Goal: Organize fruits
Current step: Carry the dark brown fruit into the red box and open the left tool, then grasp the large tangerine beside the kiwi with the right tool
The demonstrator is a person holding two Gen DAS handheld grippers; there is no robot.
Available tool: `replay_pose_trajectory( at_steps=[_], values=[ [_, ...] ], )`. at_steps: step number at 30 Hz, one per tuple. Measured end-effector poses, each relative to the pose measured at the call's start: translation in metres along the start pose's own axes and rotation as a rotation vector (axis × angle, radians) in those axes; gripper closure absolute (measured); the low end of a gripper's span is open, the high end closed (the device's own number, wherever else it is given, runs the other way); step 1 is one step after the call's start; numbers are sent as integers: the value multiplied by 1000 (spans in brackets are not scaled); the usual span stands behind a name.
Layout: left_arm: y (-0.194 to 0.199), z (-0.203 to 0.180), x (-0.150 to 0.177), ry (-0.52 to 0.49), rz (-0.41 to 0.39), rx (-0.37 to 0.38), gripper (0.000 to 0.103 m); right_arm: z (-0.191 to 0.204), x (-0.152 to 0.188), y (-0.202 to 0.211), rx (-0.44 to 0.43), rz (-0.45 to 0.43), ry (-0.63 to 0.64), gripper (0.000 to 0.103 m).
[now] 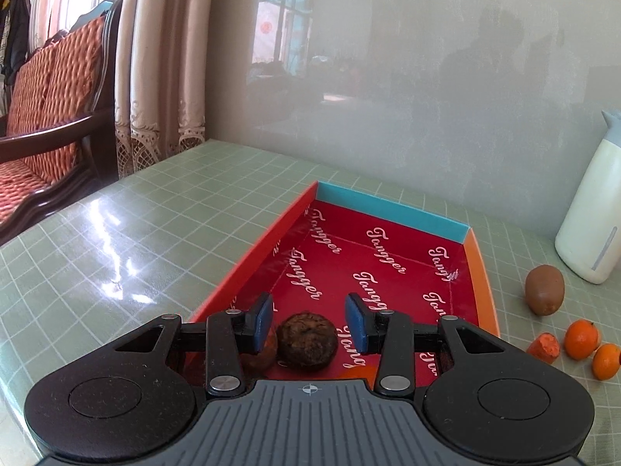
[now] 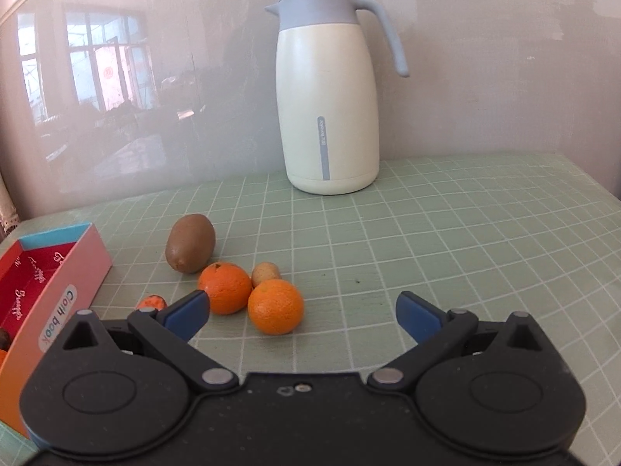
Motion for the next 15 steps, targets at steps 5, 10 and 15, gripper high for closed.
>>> replay_pose_trajectory(
  at_steps=[5, 10, 15],
  values=[
    [2, 6, -3, -11, -12, -15, 62, 2, -5, -18, 27, 30, 19, 7],
    [2, 19, -6, 16, -10, 11, 62, 3, -4, -34, 18, 79, 16, 26],
    [10, 18, -5, -14, -49, 13, 62, 7, -1, -42, -1, 99, 16, 46]
  ],
)
Point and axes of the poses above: each gripper's, at about its wrist camera, not at the fingertips, and y roughly against the way its jaws point, z to its left, x to its underside, the point moved 6 cm from there along -y, roughly the way its jaws point, and after that the axes turned 14 degrees about z, right-handed, at the moved point
